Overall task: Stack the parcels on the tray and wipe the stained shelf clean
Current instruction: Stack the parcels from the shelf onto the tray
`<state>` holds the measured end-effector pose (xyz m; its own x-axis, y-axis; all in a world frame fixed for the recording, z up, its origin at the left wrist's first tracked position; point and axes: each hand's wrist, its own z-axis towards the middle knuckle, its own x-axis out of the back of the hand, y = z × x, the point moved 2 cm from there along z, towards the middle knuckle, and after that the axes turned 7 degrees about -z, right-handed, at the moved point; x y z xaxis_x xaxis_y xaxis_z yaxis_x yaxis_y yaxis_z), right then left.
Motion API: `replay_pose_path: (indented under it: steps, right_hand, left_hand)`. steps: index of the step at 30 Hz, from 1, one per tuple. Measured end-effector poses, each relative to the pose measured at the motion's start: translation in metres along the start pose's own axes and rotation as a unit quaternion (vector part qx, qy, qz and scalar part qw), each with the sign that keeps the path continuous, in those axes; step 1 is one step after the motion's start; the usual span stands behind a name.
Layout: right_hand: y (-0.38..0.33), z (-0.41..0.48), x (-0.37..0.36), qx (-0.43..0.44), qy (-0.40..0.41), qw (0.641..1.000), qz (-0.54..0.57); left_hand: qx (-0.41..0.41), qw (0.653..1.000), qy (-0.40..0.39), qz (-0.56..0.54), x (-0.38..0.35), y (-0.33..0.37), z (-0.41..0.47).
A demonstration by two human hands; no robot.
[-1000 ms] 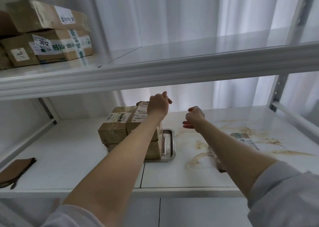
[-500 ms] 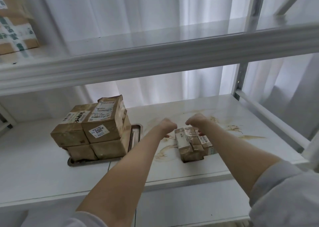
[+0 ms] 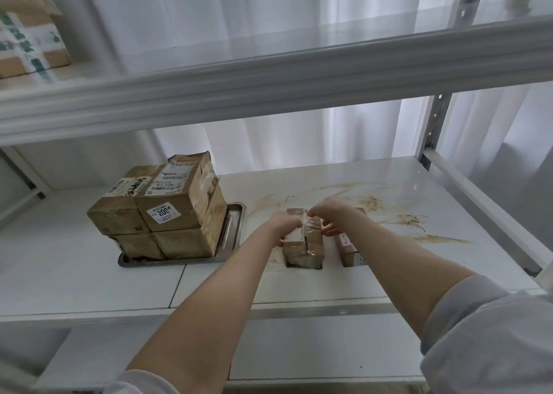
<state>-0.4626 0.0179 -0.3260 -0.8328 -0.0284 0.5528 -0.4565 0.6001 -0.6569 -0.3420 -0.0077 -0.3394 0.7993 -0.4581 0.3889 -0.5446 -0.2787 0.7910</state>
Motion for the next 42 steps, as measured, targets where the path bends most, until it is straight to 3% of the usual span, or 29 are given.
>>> replay_pose_path:
  steps: [4, 10, 18, 21, 24, 28, 32, 36, 42]
  right_hand:
    - [-0.008, 0.007, -0.013, 0.041, -0.009, 0.997, 0.067]
    - [-0.023, 0.007, -0.018, 0.064, -0.038, 0.978, 0.193]
    - [-0.033, 0.01, -0.021, 0.071, -0.055, 0.938, 0.333]
    - [-0.034, 0.008, -0.018, 0.089, -0.055, 0.933, 0.345]
    - [-0.035, 0.008, -0.014, 0.101, -0.043, 0.923, 0.37]
    - [-0.034, 0.007, -0.012, 0.113, -0.052, 0.896, 0.427]
    - [-0.035, 0.008, -0.011, 0.131, -0.078, 0.857, 0.492]
    - [-0.036, 0.006, -0.012, 0.129, -0.106, 0.819, 0.549]
    - [-0.035, 0.005, -0.013, 0.145, -0.137, 0.808, 0.554]
  left_hand:
    - [-0.028, 0.995, 0.068, -0.071, 0.019, -0.001, -0.005]
    - [-0.134, 0.967, 0.129, -0.172, 0.041, 0.007, -0.014]
    - [-0.274, 0.933, 0.217, -0.081, 0.051, 0.018, -0.024]
    - [-0.278, 0.916, 0.268, -0.107, 0.059, 0.017, -0.023]
    - [-0.225, 0.911, 0.304, -0.162, 0.077, 0.011, -0.013]
    - [-0.136, 0.945, 0.205, -0.214, 0.09, 0.001, -0.003]
    - [-0.127, 0.958, 0.072, -0.245, 0.091, -0.004, -0.001]
    - [-0.127, 0.963, 0.003, -0.24, 0.093, -0.005, -0.003]
    - [-0.13, 0.965, -0.037, -0.224, 0.099, -0.008, -0.003]
